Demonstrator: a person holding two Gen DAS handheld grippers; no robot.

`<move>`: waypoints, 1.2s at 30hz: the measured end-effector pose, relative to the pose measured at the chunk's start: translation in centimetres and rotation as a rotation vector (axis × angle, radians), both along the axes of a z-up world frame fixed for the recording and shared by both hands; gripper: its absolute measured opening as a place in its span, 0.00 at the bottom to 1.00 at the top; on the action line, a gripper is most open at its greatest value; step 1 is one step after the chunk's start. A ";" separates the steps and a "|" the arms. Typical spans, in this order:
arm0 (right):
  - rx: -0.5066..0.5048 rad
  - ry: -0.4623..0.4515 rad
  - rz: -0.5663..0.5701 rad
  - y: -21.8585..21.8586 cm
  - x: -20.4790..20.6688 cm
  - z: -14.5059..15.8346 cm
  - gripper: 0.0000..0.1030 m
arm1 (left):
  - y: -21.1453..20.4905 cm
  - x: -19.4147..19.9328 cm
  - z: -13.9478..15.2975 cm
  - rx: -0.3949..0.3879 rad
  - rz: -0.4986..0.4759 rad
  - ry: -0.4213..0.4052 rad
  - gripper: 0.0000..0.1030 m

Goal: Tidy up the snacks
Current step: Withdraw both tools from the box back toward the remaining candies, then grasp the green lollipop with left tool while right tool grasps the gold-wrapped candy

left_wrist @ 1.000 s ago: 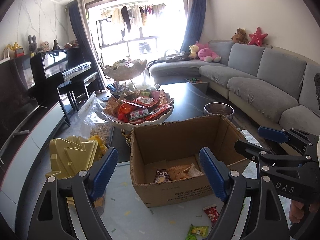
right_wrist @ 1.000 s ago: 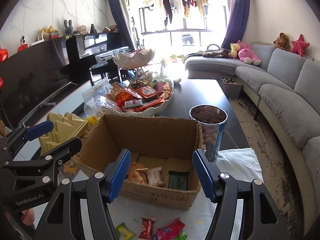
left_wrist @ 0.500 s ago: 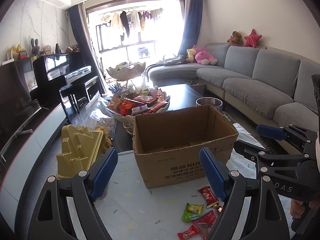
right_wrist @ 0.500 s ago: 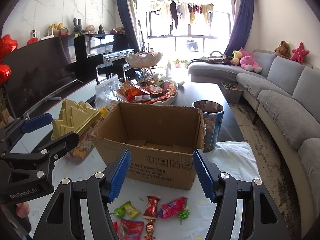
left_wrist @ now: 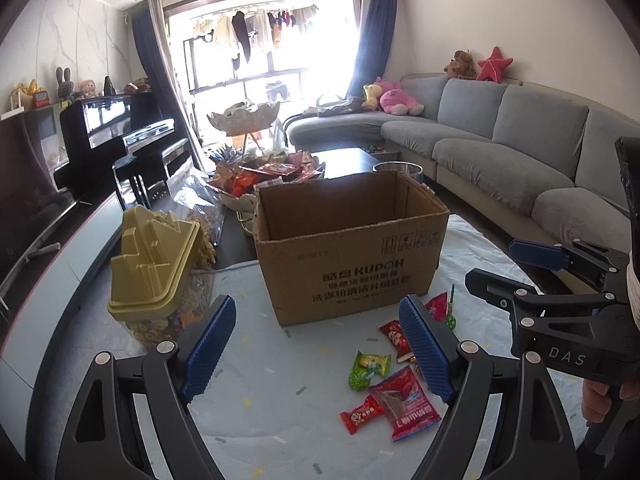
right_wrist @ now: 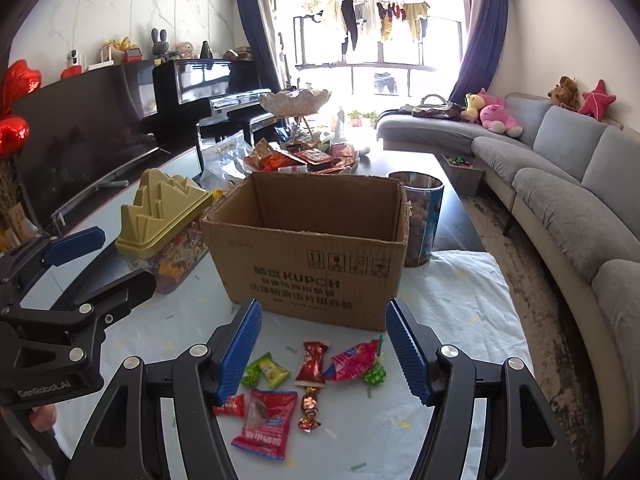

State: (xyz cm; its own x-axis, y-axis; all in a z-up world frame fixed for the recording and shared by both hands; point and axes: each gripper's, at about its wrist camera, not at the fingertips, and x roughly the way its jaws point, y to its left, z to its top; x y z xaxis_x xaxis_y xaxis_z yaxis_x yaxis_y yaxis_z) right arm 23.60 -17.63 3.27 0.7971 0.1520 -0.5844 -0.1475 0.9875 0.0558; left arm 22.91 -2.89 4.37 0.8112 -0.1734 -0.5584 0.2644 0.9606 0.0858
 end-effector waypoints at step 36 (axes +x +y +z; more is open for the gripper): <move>-0.026 0.287 0.014 0.8 -0.6 -11.1 0.55 | 0.0 1.5 -12.1 -0.021 -0.070 0.269 0.68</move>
